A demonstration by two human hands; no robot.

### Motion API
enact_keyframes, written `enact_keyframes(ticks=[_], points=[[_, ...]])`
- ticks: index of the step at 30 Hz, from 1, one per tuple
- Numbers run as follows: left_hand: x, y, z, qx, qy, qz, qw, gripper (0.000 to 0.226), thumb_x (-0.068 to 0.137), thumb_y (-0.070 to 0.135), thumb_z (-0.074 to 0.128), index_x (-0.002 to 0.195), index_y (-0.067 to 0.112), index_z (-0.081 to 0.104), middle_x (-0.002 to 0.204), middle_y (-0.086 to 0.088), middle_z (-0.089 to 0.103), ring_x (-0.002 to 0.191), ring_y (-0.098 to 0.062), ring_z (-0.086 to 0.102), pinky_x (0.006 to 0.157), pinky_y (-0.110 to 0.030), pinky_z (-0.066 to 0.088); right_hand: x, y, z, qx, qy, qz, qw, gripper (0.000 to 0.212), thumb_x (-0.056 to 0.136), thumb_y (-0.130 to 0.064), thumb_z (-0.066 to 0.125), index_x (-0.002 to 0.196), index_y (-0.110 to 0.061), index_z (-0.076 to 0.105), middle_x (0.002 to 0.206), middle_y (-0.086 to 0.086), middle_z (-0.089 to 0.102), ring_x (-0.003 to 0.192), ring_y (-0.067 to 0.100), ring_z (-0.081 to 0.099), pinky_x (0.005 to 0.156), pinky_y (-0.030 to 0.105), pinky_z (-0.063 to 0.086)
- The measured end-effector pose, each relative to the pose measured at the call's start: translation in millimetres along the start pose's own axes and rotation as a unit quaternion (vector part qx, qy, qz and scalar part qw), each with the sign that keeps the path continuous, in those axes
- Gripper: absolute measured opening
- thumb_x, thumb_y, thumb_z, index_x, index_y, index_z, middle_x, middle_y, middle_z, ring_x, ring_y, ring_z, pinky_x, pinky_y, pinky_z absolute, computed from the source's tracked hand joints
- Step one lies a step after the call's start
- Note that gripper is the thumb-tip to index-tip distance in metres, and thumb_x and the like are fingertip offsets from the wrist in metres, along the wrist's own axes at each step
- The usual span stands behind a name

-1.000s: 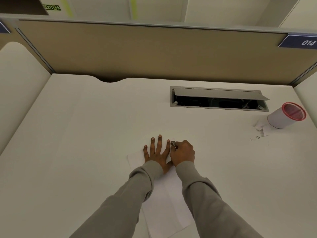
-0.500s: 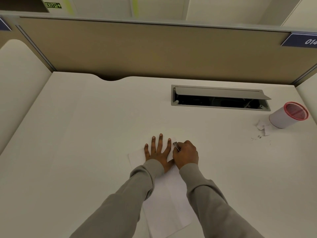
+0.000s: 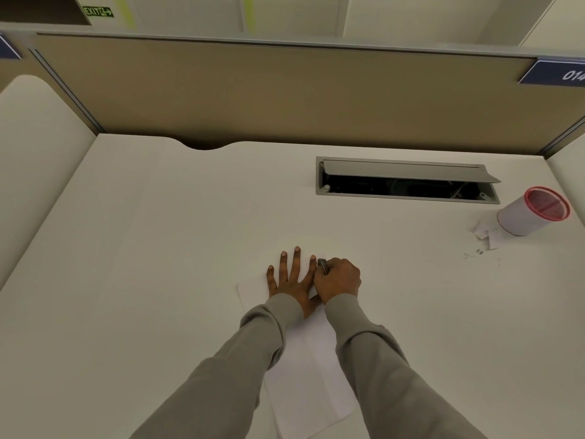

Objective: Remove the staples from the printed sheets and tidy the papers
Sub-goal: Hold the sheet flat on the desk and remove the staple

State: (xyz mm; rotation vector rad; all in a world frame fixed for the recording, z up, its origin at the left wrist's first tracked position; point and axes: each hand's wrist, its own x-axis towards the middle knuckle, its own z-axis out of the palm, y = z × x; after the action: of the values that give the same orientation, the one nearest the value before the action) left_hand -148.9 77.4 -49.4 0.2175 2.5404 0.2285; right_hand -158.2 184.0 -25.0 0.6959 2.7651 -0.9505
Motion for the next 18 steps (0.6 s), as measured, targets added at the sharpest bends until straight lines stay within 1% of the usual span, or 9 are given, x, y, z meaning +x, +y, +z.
enact_keyframes(ticks=[3, 5, 6, 9, 12, 15, 18], points=[[0, 0, 1, -0.002, 0.005, 0.001, 1.000, 0.088, 0.090, 0.073, 0.034, 0.151, 0.042, -0.022, 0.157, 0.001, -0.039, 0.145, -0.032, -0.034, 0.116, -0.059, -0.014, 2, 4, -1, 0.046, 0.023, 0.042, 0.998, 0.032, 0.091, -0.034, 0.057, 0.074, -0.010, 0.068, 0.077, 0.007, 0.067, 0.075, 0.027, 0.062, 0.067, 0.028, 0.046], [0, 0, 1, -0.001, 0.012, 0.002, 1.000, 0.087, 0.089, 0.074, 0.032, 0.151, 0.041, -0.020, 0.158, 0.000, -0.038, 0.146, -0.033, -0.033, 0.116, -0.059, -0.013, 3, 8, -6, 0.090, 0.055, 0.067, 0.992, 0.035, 0.091, -0.035, 0.058, 0.066, -0.012, 0.064, 0.067, 0.004, 0.063, 0.068, 0.026, 0.059, 0.064, 0.026, 0.042], [0, -1, 1, 0.000, 0.013, 0.004, 1.000, 0.087, 0.089, 0.075, 0.031, 0.151, 0.041, -0.020, 0.158, 0.000, -0.037, 0.146, -0.033, -0.032, 0.116, -0.059, -0.013, 3, 11, -8, 0.096, 0.062, 0.057, 0.992, 0.033, 0.091, -0.035, 0.059, 0.067, -0.013, 0.064, 0.066, 0.003, 0.061, 0.068, 0.025, 0.058, 0.063, 0.025, 0.041], [1, -1, 3, -0.003, 0.016, 0.008, 1.000, 0.085, 0.089, 0.075, 0.028, 0.151, 0.042, -0.020, 0.158, 0.001, -0.038, 0.146, -0.032, -0.033, 0.116, -0.059, -0.013, -2, 15, -13, 0.042, 0.027, -0.026, 0.998, 0.023, 0.091, -0.031, 0.061, 0.084, -0.012, 0.072, 0.084, 0.004, 0.062, 0.075, 0.023, 0.057, 0.068, 0.027, 0.043], [1, -1, 3, 0.001, 0.013, -0.001, 1.000, 0.084, 0.091, 0.072, 0.028, 0.150, 0.042, -0.023, 0.157, 0.001, -0.039, 0.146, -0.032, -0.033, 0.116, -0.059, -0.013, -5, 14, -11, -0.061, -0.002, -0.093, 0.994, 0.023, 0.092, -0.026, 0.054, 0.088, -0.011, 0.071, 0.090, 0.004, 0.058, 0.080, 0.026, 0.059, 0.065, 0.028, 0.042], [1, 0, 2, 0.001, 0.009, -0.004, 1.000, 0.086, 0.092, 0.069, 0.031, 0.150, 0.040, -0.025, 0.156, 0.001, -0.040, 0.145, -0.031, -0.035, 0.116, -0.059, -0.014, -8, 7, -9, -0.094, 0.002, -0.104, 0.990, 0.025, 0.095, -0.022, 0.049, 0.093, -0.009, 0.071, 0.098, 0.007, 0.059, 0.089, 0.028, 0.060, 0.068, 0.031, 0.046], [1, 0, 1, -0.002, 0.003, 0.000, 1.000, 0.088, 0.092, 0.068, 0.034, 0.150, 0.040, -0.025, 0.156, 0.001, -0.041, 0.144, -0.031, -0.036, 0.115, -0.059, -0.015, -7, 0, -7, -0.101, 0.009, -0.088, 0.991, 0.026, 0.095, -0.019, 0.047, 0.096, -0.008, 0.070, 0.102, 0.008, 0.059, 0.094, 0.028, 0.060, 0.071, 0.032, 0.045]])
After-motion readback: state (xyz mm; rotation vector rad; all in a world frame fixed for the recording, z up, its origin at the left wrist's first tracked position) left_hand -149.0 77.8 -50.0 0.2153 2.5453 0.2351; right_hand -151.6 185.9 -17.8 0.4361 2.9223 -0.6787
